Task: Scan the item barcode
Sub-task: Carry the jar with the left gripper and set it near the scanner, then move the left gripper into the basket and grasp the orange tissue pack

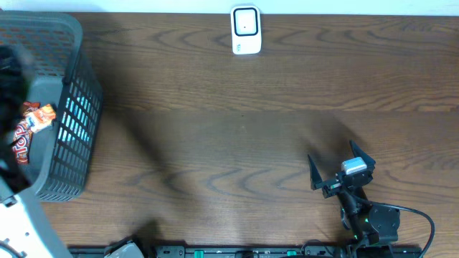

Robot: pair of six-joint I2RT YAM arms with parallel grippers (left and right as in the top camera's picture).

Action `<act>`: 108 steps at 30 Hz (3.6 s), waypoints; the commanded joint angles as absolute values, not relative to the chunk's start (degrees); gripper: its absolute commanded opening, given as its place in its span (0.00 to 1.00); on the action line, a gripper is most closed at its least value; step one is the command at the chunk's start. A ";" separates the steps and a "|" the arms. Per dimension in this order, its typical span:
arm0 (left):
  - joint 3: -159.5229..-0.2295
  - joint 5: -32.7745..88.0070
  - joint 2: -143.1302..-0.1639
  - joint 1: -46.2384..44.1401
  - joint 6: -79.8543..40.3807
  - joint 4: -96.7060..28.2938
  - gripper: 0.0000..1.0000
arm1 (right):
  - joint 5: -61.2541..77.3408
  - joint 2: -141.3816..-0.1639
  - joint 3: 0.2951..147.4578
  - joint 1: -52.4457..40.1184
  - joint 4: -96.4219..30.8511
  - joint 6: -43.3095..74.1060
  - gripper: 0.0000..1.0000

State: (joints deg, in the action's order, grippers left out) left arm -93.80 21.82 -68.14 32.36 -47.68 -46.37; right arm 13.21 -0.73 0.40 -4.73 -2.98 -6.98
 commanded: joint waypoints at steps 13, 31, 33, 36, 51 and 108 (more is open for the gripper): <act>-93.93 -1.87 -92.95 -13.21 -53.69 -49.23 0.66 | 12.97 -0.49 0.32 -5.30 -3.22 -7.35 0.99; -93.93 0.14 -123.87 -22.22 -68.14 -56.49 0.66 | 12.97 -0.49 0.32 -5.30 -3.22 -7.35 0.99; -93.93 2.42 -125.01 -22.31 -69.80 -56.45 0.66 | 12.97 -0.49 0.32 -5.30 -3.22 -7.35 0.99; -93.93 4.86 -125.49 -22.37 -74.98 -56.51 0.66 | 12.97 -0.49 0.32 -5.30 -3.22 -7.35 0.99; -93.93 12.62 -125.49 -22.70 -91.13 -52.40 0.90 | 12.97 -0.49 0.32 -5.30 -3.22 -7.35 0.99; -93.97 -13.96 -92.05 31.44 -10.70 -47.03 0.99 | 12.97 -0.49 0.32 -5.30 -3.22 -7.35 0.99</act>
State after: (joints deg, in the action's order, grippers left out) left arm -93.89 -14.06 -89.14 31.18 -14.90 -48.01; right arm 13.08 -0.73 0.40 -4.73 -3.01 -6.98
